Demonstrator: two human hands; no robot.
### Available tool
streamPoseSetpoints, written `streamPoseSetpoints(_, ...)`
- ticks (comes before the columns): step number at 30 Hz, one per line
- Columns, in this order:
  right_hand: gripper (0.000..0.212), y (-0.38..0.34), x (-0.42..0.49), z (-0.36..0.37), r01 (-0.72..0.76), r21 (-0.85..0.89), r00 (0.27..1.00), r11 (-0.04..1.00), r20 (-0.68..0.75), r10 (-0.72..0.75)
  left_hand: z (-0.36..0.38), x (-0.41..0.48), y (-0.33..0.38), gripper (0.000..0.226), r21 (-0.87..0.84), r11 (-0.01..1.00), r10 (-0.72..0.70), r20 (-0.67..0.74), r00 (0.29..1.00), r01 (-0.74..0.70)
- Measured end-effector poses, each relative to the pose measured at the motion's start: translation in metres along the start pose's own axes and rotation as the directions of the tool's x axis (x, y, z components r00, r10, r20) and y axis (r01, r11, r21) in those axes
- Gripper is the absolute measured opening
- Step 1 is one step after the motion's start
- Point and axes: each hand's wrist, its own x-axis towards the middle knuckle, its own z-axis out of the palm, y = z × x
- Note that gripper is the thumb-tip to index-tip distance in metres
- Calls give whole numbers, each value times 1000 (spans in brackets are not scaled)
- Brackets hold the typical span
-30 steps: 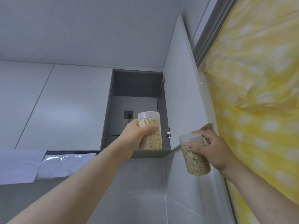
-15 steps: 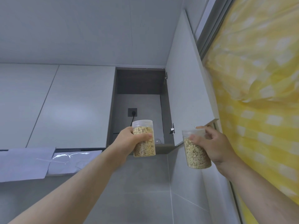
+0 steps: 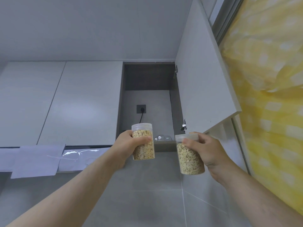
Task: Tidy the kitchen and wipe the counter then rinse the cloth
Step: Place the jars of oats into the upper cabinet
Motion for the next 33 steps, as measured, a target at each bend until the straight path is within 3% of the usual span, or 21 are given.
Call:
streamPoseSetpoints(6,8,36,24,43,-40,32,998,999,49,38,-30,19,-34,12,13,1000,1,-24,1000,-1)
streamPoseSetpoints(12,14,86,65,96,-23,-10,998,1000,57,24,-75,65,-80,53,90,995,47,-80,996,-40)
streamPoseSetpoints(16,19,117,105,133,10,-30,999,999,37,-9,-103,104,-108,35,114,990,94,-82,992,-84)
streamPoseSetpoints(20,18,139,144,165,61,-51,998,997,7,-61,-122,150,-132,36,128,986,121,-88,989,-109)
streamPoseSetpoints(25,23,155,190,191,115,-108,993,987,-21,-117,-125,204,-148,20,131,984,140,-144,980,-121)
streamPoseSetpoints(28,27,161,216,201,151,-154,986,976,-40,-159,-122,229,-153,31,194,971,179,-198,964,-141)
streamPoseSetpoints(31,50,164,239,206,163,-160,980,974,-88,-179,-117,248,-155,39,267,947,249,-254,934,-180)
streamPoseSetpoints(33,54,163,251,206,185,-150,974,971,-101,-201,-114,258,-153,41,346,916,307,-280,910,-203)
